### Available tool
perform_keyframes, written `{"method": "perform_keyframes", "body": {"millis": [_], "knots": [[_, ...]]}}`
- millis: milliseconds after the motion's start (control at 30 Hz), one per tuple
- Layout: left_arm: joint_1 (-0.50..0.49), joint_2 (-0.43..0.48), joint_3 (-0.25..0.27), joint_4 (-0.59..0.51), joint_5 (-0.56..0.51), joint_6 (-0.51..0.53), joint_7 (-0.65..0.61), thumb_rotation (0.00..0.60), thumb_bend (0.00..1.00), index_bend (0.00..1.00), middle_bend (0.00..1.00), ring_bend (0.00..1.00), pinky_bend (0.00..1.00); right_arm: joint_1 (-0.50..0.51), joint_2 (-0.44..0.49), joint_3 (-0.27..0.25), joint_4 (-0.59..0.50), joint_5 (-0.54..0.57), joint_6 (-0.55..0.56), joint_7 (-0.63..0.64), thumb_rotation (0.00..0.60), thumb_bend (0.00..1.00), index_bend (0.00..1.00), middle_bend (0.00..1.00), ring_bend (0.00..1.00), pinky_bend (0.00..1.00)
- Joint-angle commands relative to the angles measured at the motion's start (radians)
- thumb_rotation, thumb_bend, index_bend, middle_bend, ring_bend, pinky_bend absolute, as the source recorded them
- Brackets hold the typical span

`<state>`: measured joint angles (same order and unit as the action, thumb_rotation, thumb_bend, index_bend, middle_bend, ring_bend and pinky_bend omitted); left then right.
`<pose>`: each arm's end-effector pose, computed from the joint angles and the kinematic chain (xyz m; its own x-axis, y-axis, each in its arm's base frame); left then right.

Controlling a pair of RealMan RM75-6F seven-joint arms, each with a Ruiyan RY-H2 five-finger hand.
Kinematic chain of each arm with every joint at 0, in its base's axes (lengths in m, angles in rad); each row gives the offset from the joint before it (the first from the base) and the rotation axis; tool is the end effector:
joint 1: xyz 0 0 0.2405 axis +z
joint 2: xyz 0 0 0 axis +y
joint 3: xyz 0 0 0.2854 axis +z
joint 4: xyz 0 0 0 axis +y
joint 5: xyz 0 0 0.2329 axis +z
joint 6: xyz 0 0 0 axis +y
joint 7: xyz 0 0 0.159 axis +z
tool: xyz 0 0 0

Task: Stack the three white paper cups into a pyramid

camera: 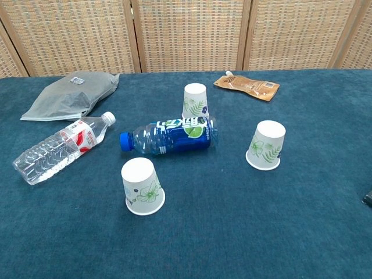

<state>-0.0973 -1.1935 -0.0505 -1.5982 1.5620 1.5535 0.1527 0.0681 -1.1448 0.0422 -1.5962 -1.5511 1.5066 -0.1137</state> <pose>-0.3261 0.2033 0.1325 0.4760 -0.0783 0.8759 0.8736 -0.0728 -0.4812 -0.3424 -0.1925 0.1421 0.4912 0.0095 0.8710 -0.8700 -0.0433 0.4911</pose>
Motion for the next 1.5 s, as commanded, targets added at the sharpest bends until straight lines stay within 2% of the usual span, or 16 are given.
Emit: {"method": "perform_keyframes", "body": {"millis": [33, 467, 667, 733, 1033, 1300, 1500], "knots": [[-0.001, 0.000, 0.001, -0.001, 0.000, -0.003, 0.002, 0.600, 0.23, 0.01, 0.00, 0.00, 0.09, 0.001, 0.001, 0.000, -0.001, 0.002, -0.003, 0.000, 0.600, 0.15, 0.07, 0.00, 0.00, 0.06], [-0.027, 0.004, 0.005, -0.040, 0.016, -0.038, -0.005, 0.600, 0.23, 0.06, 0.00, 0.00, 0.09, 0.004, 0.003, 0.001, -0.004, 0.014, -0.016, 0.002, 0.600, 0.15, 0.07, 0.00, 0.00, 0.06], [-0.076, 0.014, 0.008, -0.099, 0.043, -0.107, 0.043, 0.600, 0.24, 0.11, 0.00, 0.00, 0.09, 0.005, 0.004, 0.002, -0.005, 0.017, -0.021, 0.004, 0.600, 0.15, 0.07, 0.00, 0.00, 0.06], [-0.121, 0.016, 0.006, -0.145, 0.058, -0.173, 0.092, 0.600, 0.24, 0.12, 0.00, 0.00, 0.09, 0.005, 0.005, 0.003, -0.005, 0.020, -0.022, 0.008, 0.600, 0.15, 0.07, 0.00, 0.00, 0.06], [-0.246, 0.020, -0.018, -0.289, -0.004, -0.376, 0.241, 0.600, 0.24, 0.15, 0.00, 0.00, 0.09, 0.007, 0.009, 0.005, 0.000, 0.024, -0.027, 0.027, 0.600, 0.15, 0.07, 0.00, 0.00, 0.06], [-0.327, -0.053, -0.044, -0.311, -0.090, -0.474, 0.391, 0.600, 0.25, 0.22, 0.00, 0.00, 0.09, 0.008, 0.011, 0.005, 0.000, 0.026, -0.031, 0.033, 0.600, 0.15, 0.07, 0.00, 0.00, 0.06], [-0.377, -0.119, -0.061, -0.299, -0.178, -0.523, 0.478, 0.600, 0.25, 0.23, 0.00, 0.00, 0.09, 0.008, 0.014, 0.006, 0.001, 0.028, -0.031, 0.042, 0.600, 0.15, 0.07, 0.00, 0.00, 0.06]]}}
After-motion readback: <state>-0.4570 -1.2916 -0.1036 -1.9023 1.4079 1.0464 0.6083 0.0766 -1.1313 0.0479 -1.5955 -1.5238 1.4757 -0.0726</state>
